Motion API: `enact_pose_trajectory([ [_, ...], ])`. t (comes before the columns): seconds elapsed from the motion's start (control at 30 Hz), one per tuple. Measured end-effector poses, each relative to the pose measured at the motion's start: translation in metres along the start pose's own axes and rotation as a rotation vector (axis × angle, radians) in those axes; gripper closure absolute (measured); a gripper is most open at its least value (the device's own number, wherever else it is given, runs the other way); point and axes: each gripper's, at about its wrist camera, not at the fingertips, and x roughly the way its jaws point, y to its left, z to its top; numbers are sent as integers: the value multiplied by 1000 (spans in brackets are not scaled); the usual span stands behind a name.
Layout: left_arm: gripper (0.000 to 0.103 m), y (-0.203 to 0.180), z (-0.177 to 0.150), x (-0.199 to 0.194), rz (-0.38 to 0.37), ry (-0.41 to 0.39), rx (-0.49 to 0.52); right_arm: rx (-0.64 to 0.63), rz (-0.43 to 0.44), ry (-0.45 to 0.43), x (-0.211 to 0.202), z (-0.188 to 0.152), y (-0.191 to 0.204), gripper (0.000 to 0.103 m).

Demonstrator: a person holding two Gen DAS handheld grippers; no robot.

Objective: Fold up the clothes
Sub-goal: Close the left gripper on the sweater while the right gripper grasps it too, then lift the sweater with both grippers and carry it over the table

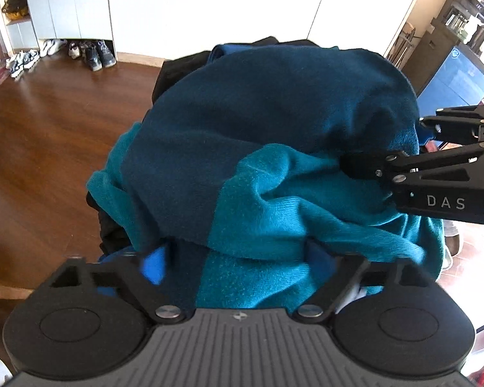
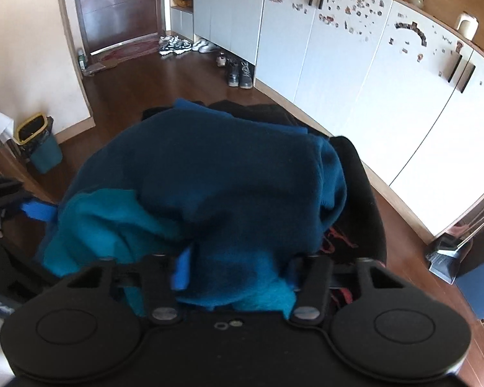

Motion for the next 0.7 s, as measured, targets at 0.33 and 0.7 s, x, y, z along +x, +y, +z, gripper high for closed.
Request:
enact_pose_trajectory([
  [0.33,76,2,-9,-93,-119,-195,-50,33,122,-138,-86,23,-7,0],
  [0.7,77,40,-32,-235,-30,-451,-141,-27,349,-366,-185,81,19,0],
])
